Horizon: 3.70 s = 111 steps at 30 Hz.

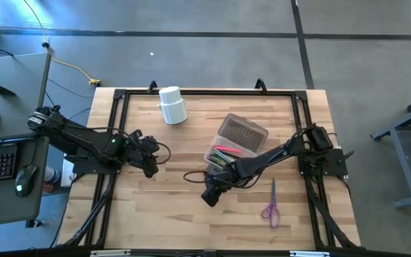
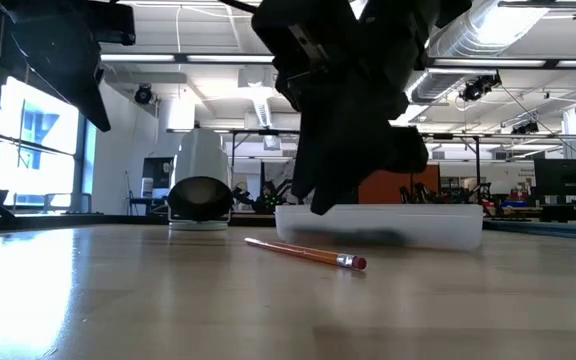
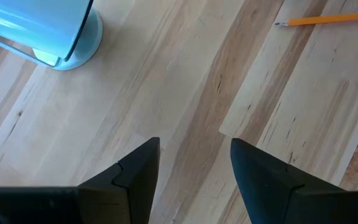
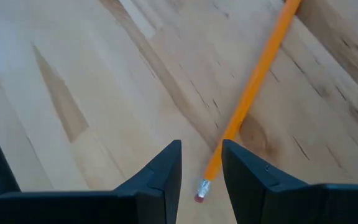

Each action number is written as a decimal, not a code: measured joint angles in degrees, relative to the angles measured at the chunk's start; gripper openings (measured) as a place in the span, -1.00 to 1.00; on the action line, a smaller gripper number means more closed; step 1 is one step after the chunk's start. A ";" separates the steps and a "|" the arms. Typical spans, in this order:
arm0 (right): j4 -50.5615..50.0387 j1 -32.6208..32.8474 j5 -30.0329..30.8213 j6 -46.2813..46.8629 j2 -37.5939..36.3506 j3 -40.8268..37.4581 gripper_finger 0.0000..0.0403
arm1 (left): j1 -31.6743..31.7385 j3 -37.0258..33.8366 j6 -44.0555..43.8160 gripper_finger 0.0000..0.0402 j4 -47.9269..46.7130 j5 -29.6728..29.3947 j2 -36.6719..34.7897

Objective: Pick & place school supplies into a supply box
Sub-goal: Put the orange pencil into the supply box

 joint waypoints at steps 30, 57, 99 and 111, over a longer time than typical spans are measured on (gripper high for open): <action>-2.68 1.23 4.95 -3.74 4.29 -0.01 -0.51 | -0.01 0.00 0.17 0.16 0.23 -0.10 0.00; 1.54 1.00 4.94 -6.44 6.99 3.46 -0.51 | 0.00 0.00 0.17 0.16 0.23 0.08 0.00; -27.59 -0.98 17.04 -9.39 1.26 0.00 -0.51 | -0.01 0.00 0.17 0.16 0.24 0.04 0.00; -25.33 -0.55 13.37 -9.82 1.26 0.03 -0.51 | 0.00 0.00 0.17 0.16 0.24 0.05 -0.01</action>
